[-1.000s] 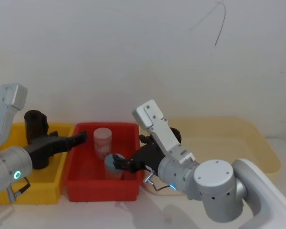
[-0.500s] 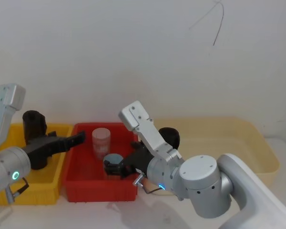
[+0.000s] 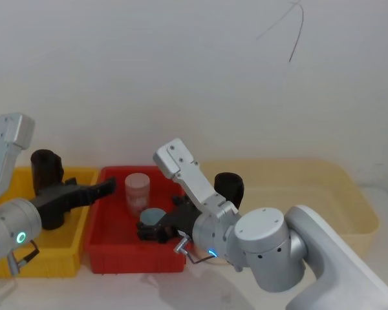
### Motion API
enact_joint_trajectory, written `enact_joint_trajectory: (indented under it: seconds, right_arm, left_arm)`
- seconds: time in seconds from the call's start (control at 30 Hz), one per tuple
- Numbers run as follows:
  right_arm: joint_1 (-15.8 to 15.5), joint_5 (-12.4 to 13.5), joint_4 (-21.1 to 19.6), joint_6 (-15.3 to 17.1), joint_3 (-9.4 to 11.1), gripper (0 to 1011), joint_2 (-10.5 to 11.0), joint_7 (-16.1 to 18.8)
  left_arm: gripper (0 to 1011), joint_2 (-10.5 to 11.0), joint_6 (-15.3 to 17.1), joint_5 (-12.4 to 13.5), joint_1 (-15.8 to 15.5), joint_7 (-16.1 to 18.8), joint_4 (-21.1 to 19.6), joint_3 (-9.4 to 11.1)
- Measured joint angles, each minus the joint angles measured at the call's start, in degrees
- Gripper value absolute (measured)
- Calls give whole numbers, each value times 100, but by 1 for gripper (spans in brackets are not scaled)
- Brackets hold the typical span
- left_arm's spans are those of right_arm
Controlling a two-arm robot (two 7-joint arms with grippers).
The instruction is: Pick up the garbage bag with the one hand and transfer it to the other hand.
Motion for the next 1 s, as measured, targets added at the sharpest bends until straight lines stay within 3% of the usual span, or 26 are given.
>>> enact_joint_trajectory:
  seconds: [1.0]
  right_arm:
    - [265,-183,790,-232,-15,1000,-306,6]
  left_arm:
    - [1000,0,0,0,0,0,0,0]
